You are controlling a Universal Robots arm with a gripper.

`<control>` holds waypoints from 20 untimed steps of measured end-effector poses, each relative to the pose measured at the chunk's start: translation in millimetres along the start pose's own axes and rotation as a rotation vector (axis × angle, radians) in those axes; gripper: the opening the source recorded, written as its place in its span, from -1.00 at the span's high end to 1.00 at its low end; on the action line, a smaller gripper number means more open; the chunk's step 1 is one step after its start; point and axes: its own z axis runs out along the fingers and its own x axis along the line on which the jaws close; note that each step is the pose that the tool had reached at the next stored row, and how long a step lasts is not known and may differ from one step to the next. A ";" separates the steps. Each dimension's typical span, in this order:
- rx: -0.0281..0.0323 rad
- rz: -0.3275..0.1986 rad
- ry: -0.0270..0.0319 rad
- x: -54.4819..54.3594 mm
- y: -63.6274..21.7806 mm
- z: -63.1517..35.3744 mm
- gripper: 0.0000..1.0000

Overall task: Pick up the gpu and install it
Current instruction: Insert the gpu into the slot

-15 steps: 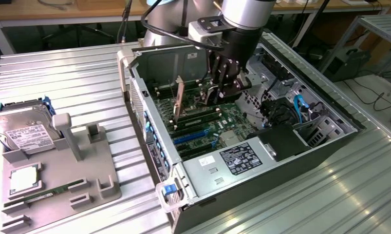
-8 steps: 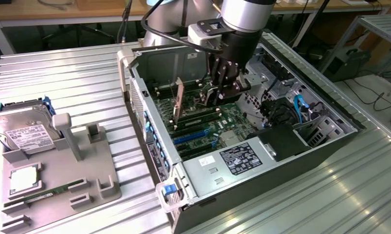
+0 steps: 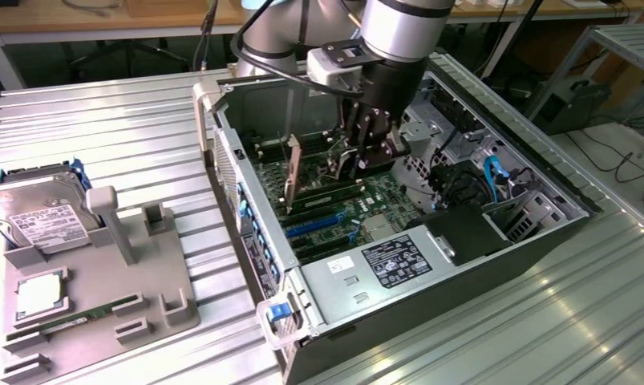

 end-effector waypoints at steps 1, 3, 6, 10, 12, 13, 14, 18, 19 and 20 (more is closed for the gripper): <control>0.0001 0.000 0.0000 0.1 0.5 1.5 0.45; -0.0003 0.000 0.0000 0.2 0.4 5.2 0.45; -0.0004 0.000 0.0000 0.2 0.4 10.6 0.45; 0.0037 0.000 0.0003 -0.4 0.9 15.2 0.45; 0.0046 0.001 -0.0001 -0.6 1.3 17.1 0.45; 0.0047 0.008 -0.0001 -0.7 1.6 18.6 0.45; 0.0048 0.020 -0.0001 -0.6 1.6 20.6 0.45; 0.0053 0.053 0.0000 -0.7 2.7 26.2 0.45; 0.0055 0.054 -0.0002 -0.8 3.7 27.0 0.45; 0.0056 0.053 -0.0001 -0.8 5.2 28.1 0.45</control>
